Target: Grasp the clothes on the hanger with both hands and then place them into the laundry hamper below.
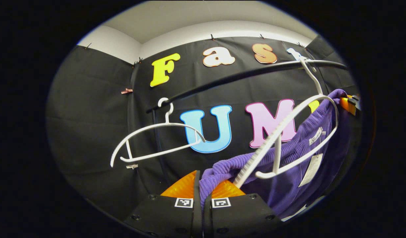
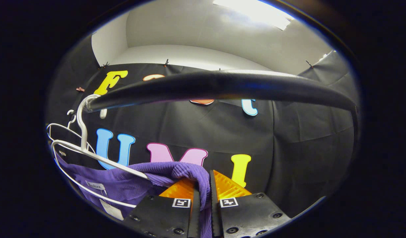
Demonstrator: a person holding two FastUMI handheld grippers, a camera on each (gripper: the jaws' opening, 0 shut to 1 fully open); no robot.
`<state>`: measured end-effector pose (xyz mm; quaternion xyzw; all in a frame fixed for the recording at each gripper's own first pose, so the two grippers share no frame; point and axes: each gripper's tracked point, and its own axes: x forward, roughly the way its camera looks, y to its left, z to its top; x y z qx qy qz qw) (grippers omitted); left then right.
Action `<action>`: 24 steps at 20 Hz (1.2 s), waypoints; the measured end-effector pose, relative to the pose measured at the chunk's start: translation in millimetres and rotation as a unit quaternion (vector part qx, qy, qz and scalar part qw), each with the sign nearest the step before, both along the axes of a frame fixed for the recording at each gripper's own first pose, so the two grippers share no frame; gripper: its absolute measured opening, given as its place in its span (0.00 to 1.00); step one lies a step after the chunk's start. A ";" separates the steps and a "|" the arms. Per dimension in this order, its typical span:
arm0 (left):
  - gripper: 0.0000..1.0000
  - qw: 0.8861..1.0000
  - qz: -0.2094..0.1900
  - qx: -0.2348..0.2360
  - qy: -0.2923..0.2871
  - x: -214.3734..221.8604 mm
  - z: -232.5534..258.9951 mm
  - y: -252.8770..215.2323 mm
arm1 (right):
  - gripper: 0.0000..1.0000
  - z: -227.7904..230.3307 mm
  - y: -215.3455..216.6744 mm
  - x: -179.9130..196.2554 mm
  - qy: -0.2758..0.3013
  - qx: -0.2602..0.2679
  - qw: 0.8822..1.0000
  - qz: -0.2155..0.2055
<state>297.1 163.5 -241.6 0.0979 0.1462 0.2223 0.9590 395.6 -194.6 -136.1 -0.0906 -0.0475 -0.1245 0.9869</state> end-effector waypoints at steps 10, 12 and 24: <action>0.06 0.988 -0.089 -0.097 0.084 -12.7 -101.8 -102.7 | 0.17 -66.1 -40.5 -25.3 0.078 -0.021 0.996 -0.044; 0.06 0.984 -0.096 -0.112 0.097 -14.1 -115.7 -114.2 | 0.17 -89.7 -43.6 -36.2 0.113 -0.019 0.993 -0.044; 0.06 0.972 -0.126 -0.137 0.141 -19.2 -160.8 -148.5 | 0.18 -188.1 98.3 -82.7 0.253 0.091 0.948 0.168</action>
